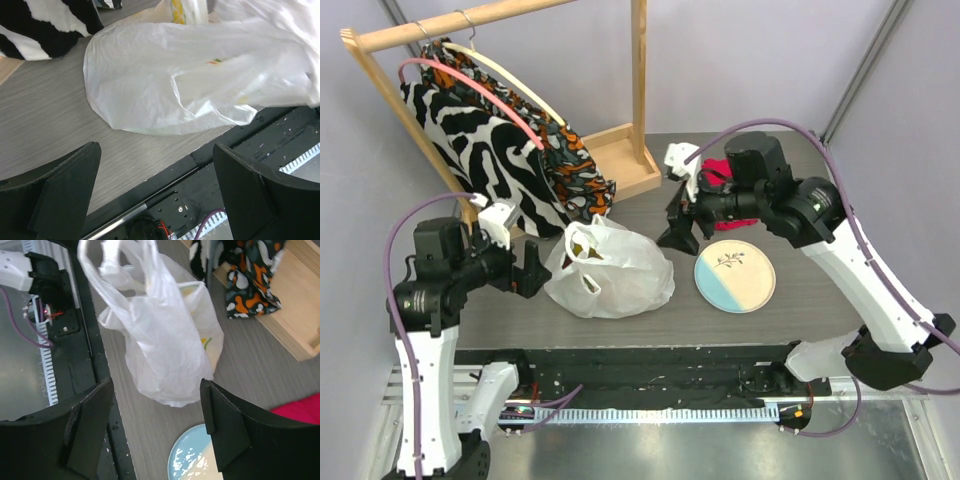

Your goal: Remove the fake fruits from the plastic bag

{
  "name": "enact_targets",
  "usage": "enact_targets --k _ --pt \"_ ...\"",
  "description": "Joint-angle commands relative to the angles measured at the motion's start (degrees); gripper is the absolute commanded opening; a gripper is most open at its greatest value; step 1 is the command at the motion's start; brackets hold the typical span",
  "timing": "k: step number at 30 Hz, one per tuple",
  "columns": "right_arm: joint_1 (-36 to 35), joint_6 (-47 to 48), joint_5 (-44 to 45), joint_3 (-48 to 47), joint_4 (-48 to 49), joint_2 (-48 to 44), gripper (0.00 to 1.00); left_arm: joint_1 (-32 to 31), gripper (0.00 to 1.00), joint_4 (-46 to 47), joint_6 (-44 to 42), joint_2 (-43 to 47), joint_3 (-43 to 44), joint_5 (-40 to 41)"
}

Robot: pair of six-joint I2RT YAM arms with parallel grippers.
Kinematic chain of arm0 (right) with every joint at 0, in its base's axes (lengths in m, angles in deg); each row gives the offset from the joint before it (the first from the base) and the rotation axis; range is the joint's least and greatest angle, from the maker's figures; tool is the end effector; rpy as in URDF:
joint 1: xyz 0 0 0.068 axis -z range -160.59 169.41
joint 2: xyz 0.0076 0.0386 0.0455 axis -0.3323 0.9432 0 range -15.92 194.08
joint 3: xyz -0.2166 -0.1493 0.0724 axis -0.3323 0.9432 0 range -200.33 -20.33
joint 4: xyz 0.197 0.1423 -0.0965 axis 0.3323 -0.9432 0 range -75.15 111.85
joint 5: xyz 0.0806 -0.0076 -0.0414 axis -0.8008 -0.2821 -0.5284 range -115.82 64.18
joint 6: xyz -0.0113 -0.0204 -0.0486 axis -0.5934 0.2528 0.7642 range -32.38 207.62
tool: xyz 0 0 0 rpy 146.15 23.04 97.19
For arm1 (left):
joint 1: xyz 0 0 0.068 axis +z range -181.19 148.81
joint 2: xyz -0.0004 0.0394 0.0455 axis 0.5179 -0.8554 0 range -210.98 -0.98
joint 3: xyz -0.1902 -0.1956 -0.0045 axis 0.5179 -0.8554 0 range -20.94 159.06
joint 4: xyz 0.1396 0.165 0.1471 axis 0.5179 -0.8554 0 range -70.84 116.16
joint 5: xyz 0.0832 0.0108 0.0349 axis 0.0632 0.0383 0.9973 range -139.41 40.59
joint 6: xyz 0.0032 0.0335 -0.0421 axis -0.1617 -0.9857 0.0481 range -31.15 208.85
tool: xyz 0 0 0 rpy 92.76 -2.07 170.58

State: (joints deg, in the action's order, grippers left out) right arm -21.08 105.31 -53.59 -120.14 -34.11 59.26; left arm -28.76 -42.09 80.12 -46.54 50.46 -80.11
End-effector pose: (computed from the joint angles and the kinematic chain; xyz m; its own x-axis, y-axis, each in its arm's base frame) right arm 0.1721 0.1685 0.4706 -0.1103 -0.4476 -0.8874 -0.9558 0.2925 -0.0287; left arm 0.1074 -0.0135 0.3923 -0.6143 0.1045 -0.7821 0.4384 0.8693 -0.2282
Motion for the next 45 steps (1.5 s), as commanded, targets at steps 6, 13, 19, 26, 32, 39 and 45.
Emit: enact_targets --k 6,13,19,26,32,39,45 --pt "-21.29 4.46 8.60 -9.18 2.51 10.50 0.75 0.20 1.00 -1.89 -0.60 4.35 2.08 -0.15" --pt "-29.38 1.91 21.08 -7.33 14.63 13.68 0.70 2.39 1.00 -0.66 0.74 6.71 2.95 -1.90" --pt "-30.96 1.03 29.51 -2.68 23.69 13.59 0.65 2.75 0.98 -5.83 -3.91 7.15 4.10 -11.30" --pt "-31.05 -0.46 36.56 -1.70 28.01 16.32 0.53 2.75 0.95 -9.19 -6.82 4.34 5.42 -14.04" --pt "-30.97 -0.73 39.63 -3.02 29.07 18.07 0.27 2.75 0.96 -6.20 -5.68 4.08 3.23 -16.93" --pt "-30.35 -2.84 36.46 -3.98 29.33 19.39 0.43 2.75 0.97 -4.79 -7.70 3.11 3.14 -14.48" --pt "-27.37 -5.65 33.77 -10.74 26.10 19.05 0.01 2.66 0.98 -2.07 -7.09 2.32 1.91 -17.02"
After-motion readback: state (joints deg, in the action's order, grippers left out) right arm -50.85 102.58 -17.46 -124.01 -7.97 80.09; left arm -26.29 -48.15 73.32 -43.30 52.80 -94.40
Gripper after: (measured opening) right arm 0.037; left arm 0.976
